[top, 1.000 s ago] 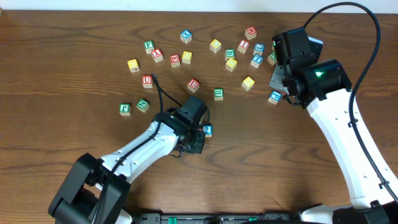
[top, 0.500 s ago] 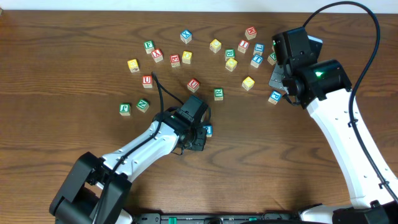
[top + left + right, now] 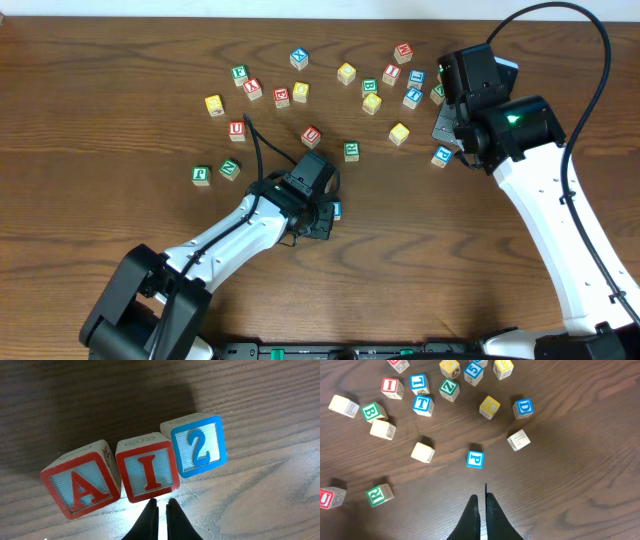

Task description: Spell out AI2

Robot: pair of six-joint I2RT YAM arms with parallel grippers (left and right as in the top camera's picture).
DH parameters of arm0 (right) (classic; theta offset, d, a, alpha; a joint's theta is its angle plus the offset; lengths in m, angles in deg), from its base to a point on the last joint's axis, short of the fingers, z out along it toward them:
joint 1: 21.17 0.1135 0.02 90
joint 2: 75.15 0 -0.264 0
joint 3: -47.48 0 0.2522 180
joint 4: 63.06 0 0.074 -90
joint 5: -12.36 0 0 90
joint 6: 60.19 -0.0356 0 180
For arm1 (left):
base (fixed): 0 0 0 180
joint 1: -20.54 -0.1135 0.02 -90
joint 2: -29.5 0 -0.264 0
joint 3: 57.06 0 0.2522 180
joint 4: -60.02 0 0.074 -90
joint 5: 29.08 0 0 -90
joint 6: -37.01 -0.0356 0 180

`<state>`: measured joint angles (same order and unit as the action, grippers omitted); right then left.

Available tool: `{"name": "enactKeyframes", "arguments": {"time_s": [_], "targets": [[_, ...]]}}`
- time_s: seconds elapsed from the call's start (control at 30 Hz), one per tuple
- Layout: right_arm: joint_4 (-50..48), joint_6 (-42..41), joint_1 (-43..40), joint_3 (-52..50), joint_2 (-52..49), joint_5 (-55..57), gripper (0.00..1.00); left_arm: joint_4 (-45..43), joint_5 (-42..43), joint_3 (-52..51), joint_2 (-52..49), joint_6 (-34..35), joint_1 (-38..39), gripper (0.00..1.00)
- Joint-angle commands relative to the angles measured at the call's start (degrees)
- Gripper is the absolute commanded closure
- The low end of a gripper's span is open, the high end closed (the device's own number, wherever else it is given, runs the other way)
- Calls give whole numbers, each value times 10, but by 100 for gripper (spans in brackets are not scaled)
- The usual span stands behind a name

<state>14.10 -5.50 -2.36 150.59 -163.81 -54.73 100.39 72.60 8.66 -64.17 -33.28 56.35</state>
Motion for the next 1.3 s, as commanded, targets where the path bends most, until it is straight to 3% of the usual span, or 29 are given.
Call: {"name": "enactKeyframes", "arguments": {"time_s": [0.0, 1.27], "targets": [[0, 7, -5, 9, -3, 12, 99, -2, -8, -7, -9, 5, 3, 93], [0, 7, -5, 9, -3, 11, 99, -10, -18, -7, -9, 5, 3, 93]]}}
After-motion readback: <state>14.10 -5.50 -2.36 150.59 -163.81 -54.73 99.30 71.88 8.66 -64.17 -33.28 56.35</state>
